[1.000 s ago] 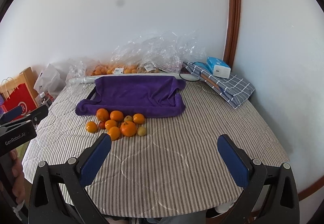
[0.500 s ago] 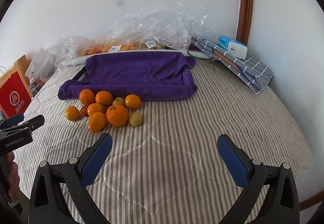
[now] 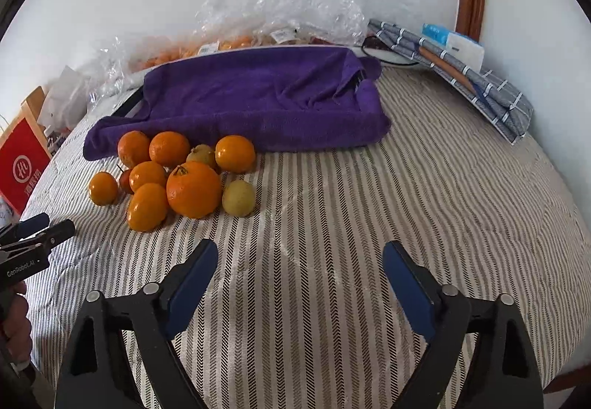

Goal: Organize fruits
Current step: 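Grasp a small yellow fruit with the right tool while the left tool grasps an orange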

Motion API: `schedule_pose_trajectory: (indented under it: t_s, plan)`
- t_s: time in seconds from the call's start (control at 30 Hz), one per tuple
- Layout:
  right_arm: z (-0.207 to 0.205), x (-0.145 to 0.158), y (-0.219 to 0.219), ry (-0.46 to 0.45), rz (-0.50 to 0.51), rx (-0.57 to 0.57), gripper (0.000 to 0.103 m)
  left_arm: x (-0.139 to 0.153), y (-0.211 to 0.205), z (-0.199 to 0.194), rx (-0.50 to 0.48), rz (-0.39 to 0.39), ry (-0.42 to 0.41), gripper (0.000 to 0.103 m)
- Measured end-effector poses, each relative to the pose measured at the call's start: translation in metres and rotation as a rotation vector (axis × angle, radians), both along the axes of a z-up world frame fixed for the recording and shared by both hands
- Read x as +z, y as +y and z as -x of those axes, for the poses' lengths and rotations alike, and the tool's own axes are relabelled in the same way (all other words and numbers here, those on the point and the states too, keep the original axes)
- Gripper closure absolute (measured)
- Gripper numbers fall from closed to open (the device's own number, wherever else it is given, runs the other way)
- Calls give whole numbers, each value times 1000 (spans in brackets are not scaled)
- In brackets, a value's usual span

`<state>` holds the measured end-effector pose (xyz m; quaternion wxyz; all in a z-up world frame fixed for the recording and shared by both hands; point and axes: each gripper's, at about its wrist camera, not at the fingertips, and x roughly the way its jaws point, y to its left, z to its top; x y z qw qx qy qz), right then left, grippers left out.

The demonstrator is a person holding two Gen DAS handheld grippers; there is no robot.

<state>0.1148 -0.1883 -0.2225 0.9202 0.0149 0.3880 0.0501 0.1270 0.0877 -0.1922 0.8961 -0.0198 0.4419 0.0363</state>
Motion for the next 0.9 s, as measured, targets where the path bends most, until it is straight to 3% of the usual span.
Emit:
schedule_pose_trajectory:
  t_s: [0.07,0.33,0.7,0.9]
  plan:
    - [-8,-6,3,21,-2,0,28,2,2,0,4,1,-19,28]
    - [-20,-8,19,14,-3,80,38,0,3,-10,-1,24,-25,27]
    - [-40,-8,34,-4,37,141,78,-1,-8,-19,-59,40,-22,27]
    - [-38,-5,27,-18,16,132,78,0,-26,-26,-119,92,-28,28]
